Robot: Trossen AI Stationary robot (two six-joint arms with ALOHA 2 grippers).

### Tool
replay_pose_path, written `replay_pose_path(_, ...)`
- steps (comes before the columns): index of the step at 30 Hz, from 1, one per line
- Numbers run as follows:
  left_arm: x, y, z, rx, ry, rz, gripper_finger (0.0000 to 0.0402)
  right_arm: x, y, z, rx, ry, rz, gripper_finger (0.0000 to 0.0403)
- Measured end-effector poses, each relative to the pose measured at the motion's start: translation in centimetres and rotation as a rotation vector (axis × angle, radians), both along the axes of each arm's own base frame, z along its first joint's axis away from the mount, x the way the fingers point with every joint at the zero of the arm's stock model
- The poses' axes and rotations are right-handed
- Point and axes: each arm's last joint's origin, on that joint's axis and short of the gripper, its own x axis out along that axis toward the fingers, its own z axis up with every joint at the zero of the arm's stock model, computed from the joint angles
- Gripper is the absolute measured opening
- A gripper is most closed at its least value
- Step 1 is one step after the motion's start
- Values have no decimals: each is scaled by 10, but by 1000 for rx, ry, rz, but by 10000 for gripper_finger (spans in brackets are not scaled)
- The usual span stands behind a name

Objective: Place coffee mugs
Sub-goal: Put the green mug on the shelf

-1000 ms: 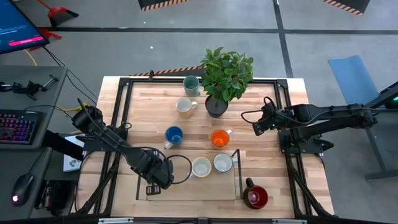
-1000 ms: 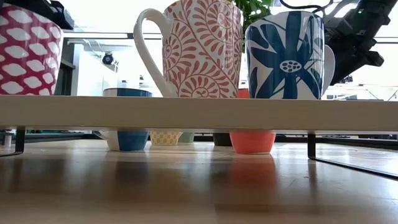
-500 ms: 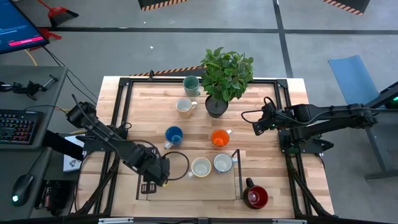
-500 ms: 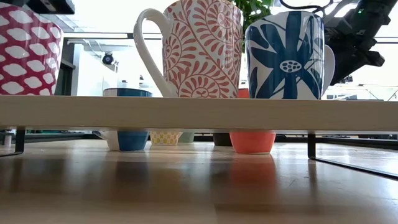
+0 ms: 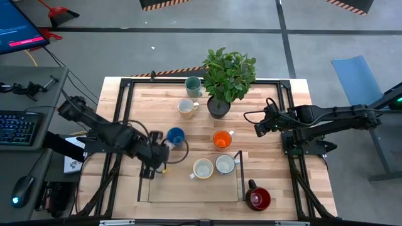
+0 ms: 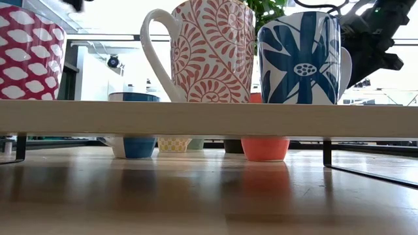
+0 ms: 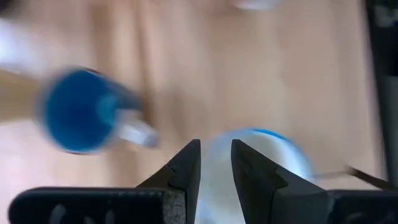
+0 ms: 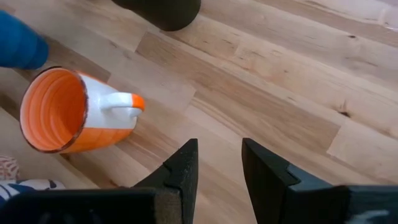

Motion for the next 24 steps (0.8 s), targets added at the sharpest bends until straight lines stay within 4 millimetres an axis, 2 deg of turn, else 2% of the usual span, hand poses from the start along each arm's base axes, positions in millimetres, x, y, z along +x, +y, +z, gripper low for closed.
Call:
replay_pose_path(6, 11, 32, 7, 266, -109, 67, 80, 0, 0, 0, 1, -4, 1, 103)
replay_pose_path(11, 25, 60, 6, 432, -160, 225, 77, 0, 0, 0, -16, 0, 15, 103)
replay_pose_path(17, 36, 96, 6, 489, -147, 310, 76, 0, -1, 1, -76, 20, 59, 103)
replay_pose_path(20, 42, 122, 9, 491, -167, 372, 76, 0, -2, 1, -87, 15, 35, 103)
replay_pose_path(24, 49, 163, 13, 367, -249, 486, 76, 0, -2, 1, -100, 11, 14, 103)
